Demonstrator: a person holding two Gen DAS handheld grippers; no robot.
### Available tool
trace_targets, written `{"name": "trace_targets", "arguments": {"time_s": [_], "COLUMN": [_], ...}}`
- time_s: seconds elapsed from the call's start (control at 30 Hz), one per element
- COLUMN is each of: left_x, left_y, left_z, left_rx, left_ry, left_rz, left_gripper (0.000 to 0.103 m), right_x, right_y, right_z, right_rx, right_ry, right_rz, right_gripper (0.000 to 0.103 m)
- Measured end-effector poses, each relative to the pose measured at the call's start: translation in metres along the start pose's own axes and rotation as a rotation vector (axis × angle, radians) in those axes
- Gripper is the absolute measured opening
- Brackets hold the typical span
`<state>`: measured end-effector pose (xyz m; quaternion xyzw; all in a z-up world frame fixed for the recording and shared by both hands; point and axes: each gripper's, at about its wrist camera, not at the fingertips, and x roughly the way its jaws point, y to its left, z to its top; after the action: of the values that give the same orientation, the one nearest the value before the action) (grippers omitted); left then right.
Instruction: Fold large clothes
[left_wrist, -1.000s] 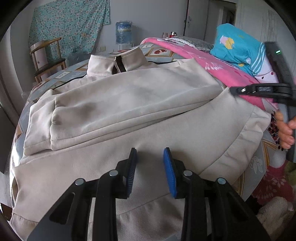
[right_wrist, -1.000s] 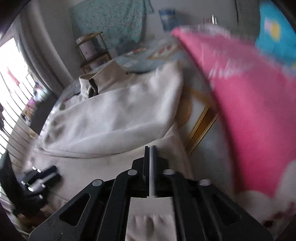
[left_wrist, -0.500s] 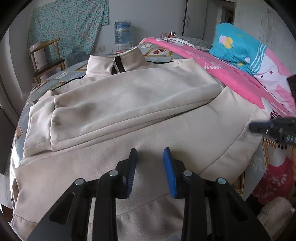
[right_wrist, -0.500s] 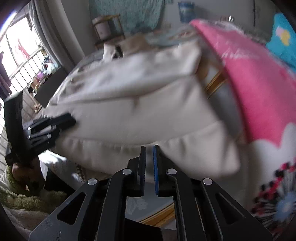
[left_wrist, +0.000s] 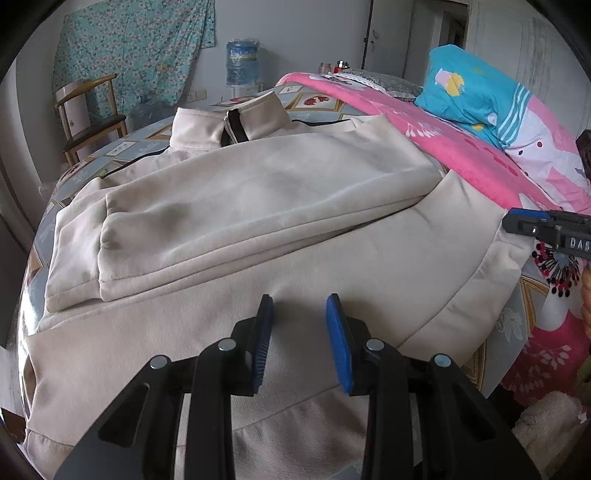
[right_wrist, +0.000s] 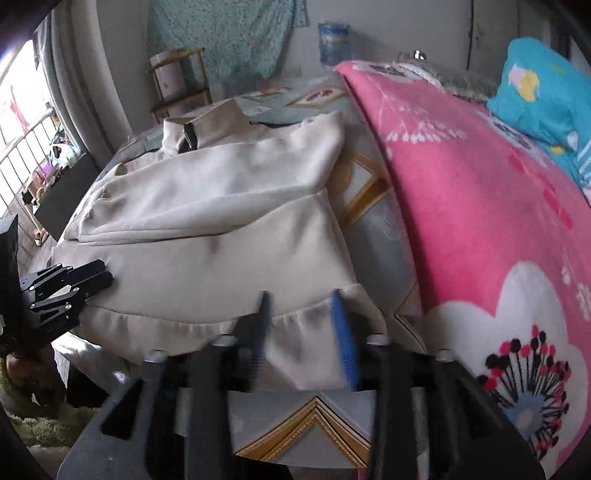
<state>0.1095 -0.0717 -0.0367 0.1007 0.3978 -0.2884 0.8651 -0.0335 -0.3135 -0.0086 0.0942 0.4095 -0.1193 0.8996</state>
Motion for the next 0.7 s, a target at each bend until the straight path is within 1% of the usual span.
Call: {"name": "trace_targets", "arguments": {"time_s": [0.07,0.1,0.13,0.2,0.23,0.27,0.3,0.33,0.37,0.4,0.43,0.47,0.5,0.57,0.6,0.63,0.7], "left_x": [0.000,0.000,0.000,-0.002,-0.005,-0.009,-0.016,-0.023,-0.030,-0.035,-0.042,-0.047,-0.049,-0.051,-0.050,-0.048,-0.040], "left_y": [0.001,0.001,0.001,0.001,0.001,0.001,0.002,0.003,0.005,0.007,0.011,0.016,0.021,0.036,0.044,0.055,0.077], "left_z": [0.000,0.002,0.003,0.008,0.010,0.013,0.018,0.024,0.032,0.037,0.047,0.059,0.070,0.096,0.106,0.120,0.143], "left_rx": [-0.004,-0.007,-0.003,0.005,0.006,0.009,0.016,0.025,0.033,0.037,0.037,0.035,0.028,-0.001,-0.022,-0.056,-0.125], "left_ry": [0.004,0.014,0.029,0.067,0.076,0.078,0.070,0.061,0.049,0.038,0.024,0.013,0.009,0.003,-0.001,-0.004,-0.011], "left_rz": [-0.005,-0.011,-0.019,-0.023,-0.026,-0.031,-0.032,-0.026,-0.015,-0.006,0.014,0.037,0.058,0.099,0.105,0.106,0.089], "left_gripper": [0.030,0.030,0.031,0.038,0.048,0.056,0.059,0.065,0.072,0.075,0.079,0.082,0.083,0.086,0.086,0.087,0.087], "right_x": [0.022,0.023,0.020,0.015,0.011,0.004,-0.002,-0.007,-0.012,-0.015,-0.017,-0.018,-0.017,-0.007,-0.001,0.008,0.026], "right_y": [0.002,0.003,0.006,0.008,0.009,0.011,0.013,0.015,0.016,0.017,0.017,0.017,0.016,0.012,0.010,0.008,0.009], "right_z": [-0.006,-0.006,-0.003,0.009,0.015,0.024,0.034,0.043,0.053,0.061,0.075,0.088,0.099,0.132,0.144,0.164,0.191], "right_rx": [-0.017,-0.031,-0.040,-0.047,-0.049,-0.057,-0.070,-0.081,-0.090,-0.092,-0.090,-0.083,-0.075,-0.035,-0.019,0.002,0.028], "right_ry": [0.063,0.045,0.060,0.088,0.083,0.067,0.047,0.029,0.014,0.006,-0.007,-0.016,-0.021,-0.014,-0.007,0.004,0.024], "right_rz": [-0.032,-0.041,-0.043,-0.050,-0.046,-0.037,-0.031,-0.023,-0.004,0.015,0.062,0.103,0.132,0.201,0.222,0.265,0.318], "right_gripper": [0.042,0.042,0.042,0.043,0.049,0.054,0.065,0.070,0.071,0.074,0.080,0.082,0.083,0.083,0.083,0.083,0.083]}}
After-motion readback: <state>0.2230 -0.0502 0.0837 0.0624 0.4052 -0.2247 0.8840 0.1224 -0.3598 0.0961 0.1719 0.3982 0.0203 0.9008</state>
